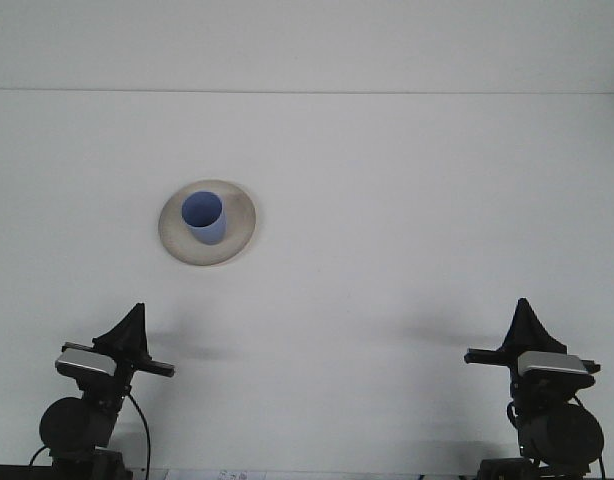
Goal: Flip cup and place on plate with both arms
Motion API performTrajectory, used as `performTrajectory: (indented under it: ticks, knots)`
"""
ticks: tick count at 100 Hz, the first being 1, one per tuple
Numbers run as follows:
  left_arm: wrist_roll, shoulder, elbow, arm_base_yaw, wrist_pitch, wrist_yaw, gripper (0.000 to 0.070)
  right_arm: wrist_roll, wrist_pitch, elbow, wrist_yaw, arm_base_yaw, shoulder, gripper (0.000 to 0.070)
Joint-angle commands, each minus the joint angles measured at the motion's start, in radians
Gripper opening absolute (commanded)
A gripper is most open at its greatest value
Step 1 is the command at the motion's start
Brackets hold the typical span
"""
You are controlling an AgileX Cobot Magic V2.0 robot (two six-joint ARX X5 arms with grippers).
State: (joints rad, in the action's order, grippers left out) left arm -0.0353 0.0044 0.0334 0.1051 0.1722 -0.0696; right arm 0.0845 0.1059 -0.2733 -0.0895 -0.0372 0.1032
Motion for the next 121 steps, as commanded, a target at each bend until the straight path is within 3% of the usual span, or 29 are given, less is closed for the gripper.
performTrajectory:
  ticks: [1, 50, 121]
  knots:
    - [0.002, -0.001, -0.019, 0.001, 0.010, -0.001, 0.0014, 0.013, -0.033, 0.035, 0.016, 0.019, -0.038, 0.0000]
    - [0.002, -0.001, -0.019, 0.001, 0.009, -0.001, 0.0014, 0.023, -0.262, 0.261, 0.117, 0.080, -0.102, 0.0000]
    - [0.002, -0.001, -0.019, 0.001, 0.009, -0.001, 0.0014, 0.024, -0.262, 0.261, 0.116, 0.078, -0.102, 0.0000]
